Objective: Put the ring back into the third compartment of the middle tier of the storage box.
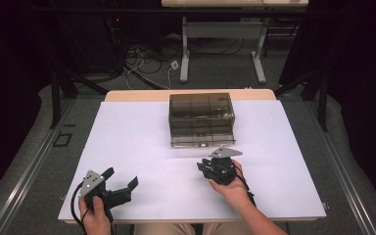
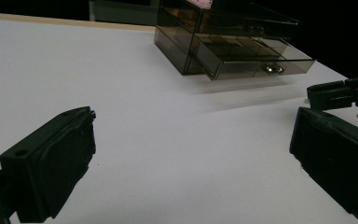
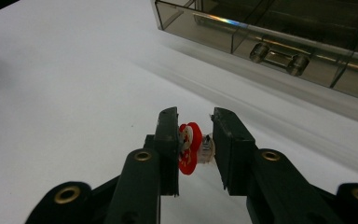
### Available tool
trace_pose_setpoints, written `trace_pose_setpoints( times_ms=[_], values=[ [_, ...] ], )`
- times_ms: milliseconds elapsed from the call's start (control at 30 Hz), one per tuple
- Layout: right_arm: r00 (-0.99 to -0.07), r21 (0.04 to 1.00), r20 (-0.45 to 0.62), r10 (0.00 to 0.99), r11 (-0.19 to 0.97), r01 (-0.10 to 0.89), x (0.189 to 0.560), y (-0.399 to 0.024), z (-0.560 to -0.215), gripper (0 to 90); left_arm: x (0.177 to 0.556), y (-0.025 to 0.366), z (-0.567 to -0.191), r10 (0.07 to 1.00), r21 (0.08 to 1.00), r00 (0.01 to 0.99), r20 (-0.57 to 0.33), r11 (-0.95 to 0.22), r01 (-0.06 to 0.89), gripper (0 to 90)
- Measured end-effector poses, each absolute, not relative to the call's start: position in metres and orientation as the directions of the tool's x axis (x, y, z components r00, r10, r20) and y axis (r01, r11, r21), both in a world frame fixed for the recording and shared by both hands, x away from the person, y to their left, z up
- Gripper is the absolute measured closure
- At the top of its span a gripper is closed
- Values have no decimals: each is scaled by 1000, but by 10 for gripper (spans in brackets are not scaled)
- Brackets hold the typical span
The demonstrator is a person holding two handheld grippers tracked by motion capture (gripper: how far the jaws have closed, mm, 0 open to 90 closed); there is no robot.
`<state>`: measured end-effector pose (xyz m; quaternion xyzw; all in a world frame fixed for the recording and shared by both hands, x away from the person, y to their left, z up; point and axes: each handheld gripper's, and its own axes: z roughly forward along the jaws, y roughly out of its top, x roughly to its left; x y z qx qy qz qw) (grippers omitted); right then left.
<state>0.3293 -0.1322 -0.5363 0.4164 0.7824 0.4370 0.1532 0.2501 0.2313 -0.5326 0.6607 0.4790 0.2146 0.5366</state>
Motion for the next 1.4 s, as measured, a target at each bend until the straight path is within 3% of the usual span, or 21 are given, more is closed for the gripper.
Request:
trace_pose_setpoints(
  times_ms=[1400],
  values=[
    [-581,828,108,806,251,502,353,-143,-501,726,250,232,-533,862,913,451,-232,34,405,4]
  ],
)
